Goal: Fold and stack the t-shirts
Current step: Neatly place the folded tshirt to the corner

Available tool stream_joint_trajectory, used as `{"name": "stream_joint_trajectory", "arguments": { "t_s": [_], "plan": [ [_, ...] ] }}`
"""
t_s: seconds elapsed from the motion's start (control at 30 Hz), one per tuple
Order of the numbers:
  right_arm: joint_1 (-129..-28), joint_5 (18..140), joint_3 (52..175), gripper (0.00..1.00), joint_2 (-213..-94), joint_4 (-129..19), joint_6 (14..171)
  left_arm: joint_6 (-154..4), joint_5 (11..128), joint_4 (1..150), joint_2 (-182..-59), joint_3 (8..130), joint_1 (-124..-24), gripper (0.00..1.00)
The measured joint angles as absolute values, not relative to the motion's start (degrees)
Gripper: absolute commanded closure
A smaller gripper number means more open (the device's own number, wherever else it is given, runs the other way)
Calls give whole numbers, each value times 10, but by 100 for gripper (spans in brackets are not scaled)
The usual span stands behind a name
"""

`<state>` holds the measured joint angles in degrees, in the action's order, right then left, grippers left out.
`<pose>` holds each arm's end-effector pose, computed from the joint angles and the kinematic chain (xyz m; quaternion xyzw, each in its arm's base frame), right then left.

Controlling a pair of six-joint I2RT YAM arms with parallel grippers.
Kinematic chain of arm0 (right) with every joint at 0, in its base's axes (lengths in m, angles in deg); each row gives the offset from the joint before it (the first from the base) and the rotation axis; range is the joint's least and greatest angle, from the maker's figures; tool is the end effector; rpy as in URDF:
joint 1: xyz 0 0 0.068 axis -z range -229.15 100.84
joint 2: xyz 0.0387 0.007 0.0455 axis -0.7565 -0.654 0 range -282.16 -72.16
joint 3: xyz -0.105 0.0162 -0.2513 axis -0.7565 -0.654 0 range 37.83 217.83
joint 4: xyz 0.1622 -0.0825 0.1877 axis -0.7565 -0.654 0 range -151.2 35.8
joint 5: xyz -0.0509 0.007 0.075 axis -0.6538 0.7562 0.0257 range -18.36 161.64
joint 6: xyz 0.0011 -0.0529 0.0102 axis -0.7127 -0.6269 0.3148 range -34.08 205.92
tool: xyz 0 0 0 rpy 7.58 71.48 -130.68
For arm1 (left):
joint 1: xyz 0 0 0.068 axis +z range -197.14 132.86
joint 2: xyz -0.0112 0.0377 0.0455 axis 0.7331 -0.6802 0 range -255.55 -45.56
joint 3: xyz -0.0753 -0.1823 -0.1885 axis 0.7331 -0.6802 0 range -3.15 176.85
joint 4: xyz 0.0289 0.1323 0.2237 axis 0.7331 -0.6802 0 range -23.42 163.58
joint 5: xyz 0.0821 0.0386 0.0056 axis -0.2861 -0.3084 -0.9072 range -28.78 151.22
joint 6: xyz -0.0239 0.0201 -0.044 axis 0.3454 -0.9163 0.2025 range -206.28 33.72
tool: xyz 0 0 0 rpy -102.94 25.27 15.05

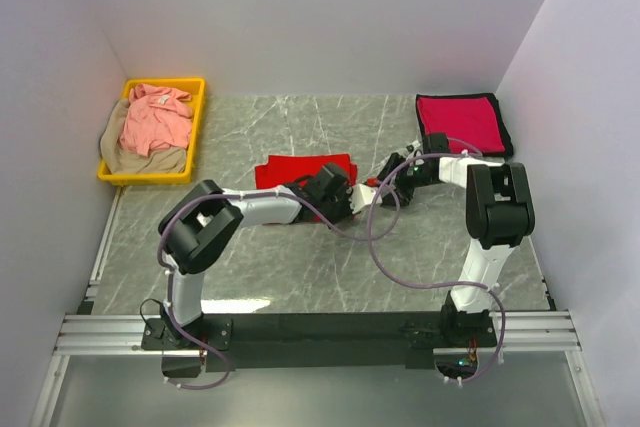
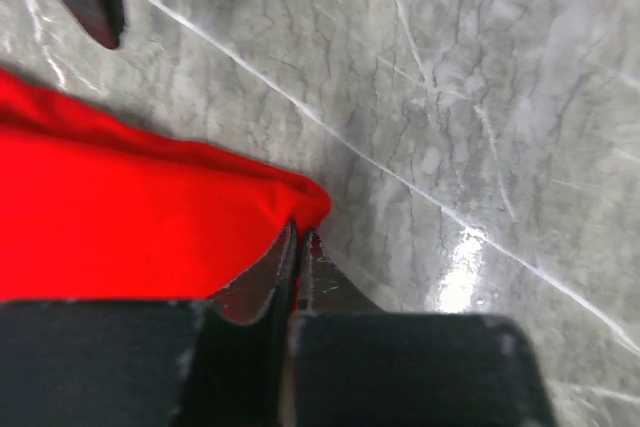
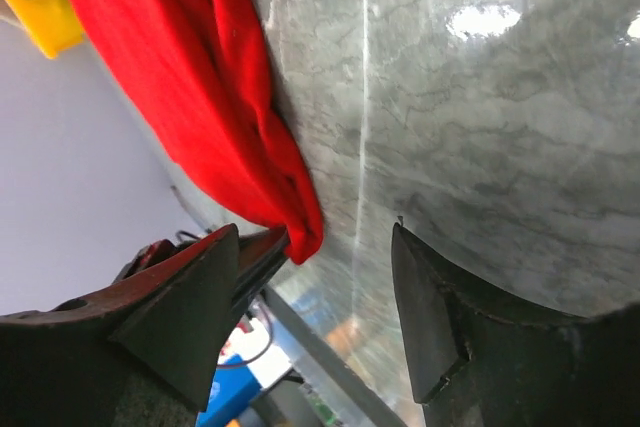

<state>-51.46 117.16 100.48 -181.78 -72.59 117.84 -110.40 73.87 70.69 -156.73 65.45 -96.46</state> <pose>0.3597 0.0397 0.1341 0.1505 0.8921 0.4191 0.0769 0.2630 -0.3180 0.1605 0.5834 0.7123 -0.1816 0.3453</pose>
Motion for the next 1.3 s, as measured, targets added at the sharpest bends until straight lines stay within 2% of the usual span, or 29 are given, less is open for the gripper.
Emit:
{"name": "stream_joint_trajectory", "arguments": {
  "t_s": [0.43, 0.73, 1.13, 1.3],
  "plan": [
    [-570, 1174, 927, 14, -1814, -492, 1366, -1020, 866, 683, -1542, 693, -896, 99],
    [-616, 1126, 930, 13, -1824, -410, 1471, -999, 901, 682, -1541, 710, -883, 99],
    [-648, 1086, 1002, 35, -1909, -356, 1537, -961, 914, 701, -1540, 710, -883, 99],
    [-648, 1079, 1002, 37, -1912, -354, 1538, -956, 914, 704, -1540, 710, -882, 99]
  ]
}}
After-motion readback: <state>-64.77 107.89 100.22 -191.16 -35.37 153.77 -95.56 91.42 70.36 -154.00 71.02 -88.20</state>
